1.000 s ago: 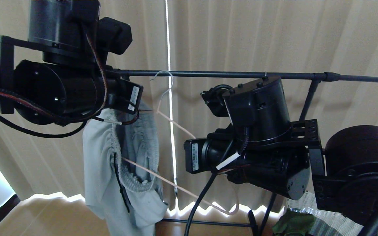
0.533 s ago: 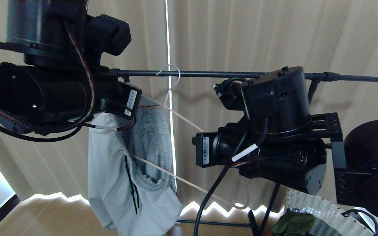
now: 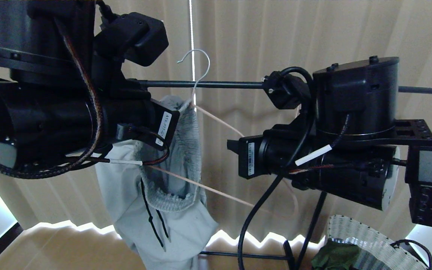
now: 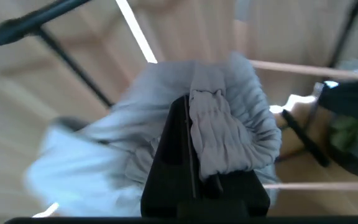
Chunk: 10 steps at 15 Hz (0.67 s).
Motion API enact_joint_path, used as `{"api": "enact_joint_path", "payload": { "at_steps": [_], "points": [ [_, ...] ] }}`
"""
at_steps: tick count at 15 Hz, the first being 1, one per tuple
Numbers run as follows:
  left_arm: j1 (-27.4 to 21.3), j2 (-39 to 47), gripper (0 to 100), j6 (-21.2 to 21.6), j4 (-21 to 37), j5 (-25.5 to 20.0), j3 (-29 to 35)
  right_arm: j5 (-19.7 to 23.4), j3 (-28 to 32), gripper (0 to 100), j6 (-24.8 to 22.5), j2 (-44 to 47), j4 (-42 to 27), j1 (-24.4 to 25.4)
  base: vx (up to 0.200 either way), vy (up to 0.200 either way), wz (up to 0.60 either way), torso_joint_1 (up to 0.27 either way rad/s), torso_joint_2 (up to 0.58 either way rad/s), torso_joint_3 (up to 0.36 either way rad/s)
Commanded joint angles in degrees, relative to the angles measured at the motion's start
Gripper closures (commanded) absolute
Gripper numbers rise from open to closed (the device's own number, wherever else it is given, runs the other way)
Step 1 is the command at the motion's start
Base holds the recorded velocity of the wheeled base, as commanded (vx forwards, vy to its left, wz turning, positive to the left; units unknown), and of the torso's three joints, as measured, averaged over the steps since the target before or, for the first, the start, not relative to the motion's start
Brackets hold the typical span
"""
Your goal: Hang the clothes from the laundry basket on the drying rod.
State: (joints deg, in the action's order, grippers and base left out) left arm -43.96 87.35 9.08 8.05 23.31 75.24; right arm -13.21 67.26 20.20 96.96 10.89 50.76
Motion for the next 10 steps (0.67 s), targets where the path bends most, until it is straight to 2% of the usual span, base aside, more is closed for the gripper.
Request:
{"api": "enact_joint_path", "payload": {
  "at_steps": [1,4,5,8,10],
  "points": [
    [-0.3,-0.6,100,-0.2,0.0,-1.9,-0.1,2.6,-3.4,100,-3.1,-3.6,2.2,-1.4,0.000,0.000,0.00,0.000,0.00,0.000],
    [-0.3,-0.9,100,-0.1,0.0,-2.2,-0.2,3.0,-5.9,100,-4.4,-4.4,5.5,-2.2,0.000,0.000,0.00,0.000,0.00,0.000],
    [-0.4,-0.9,100,-0.1,0.0,-3.6,-0.4,3.1,-6.3,100,-4.4,-4.2,6.7,-2.2,0.000,0.000,0.00,0.000,0.00,0.000],
    [-0.3,-2.6,100,-0.1,-1.3,-12.0,-3.3,4.0,-7.7,100,-4.8,-4.7,9.0,-2.2,0.000,0.000,0.00,0.000,0.00,0.000],
    [-0.3,-2.9,100,-0.1,-3.3,-12.5,-4.7,5.8,-8.5,100,-5.6,-6.2,9.1,-2.2,0.000,0.000,0.00,0.000,0.00,0.000]
  ]
}}
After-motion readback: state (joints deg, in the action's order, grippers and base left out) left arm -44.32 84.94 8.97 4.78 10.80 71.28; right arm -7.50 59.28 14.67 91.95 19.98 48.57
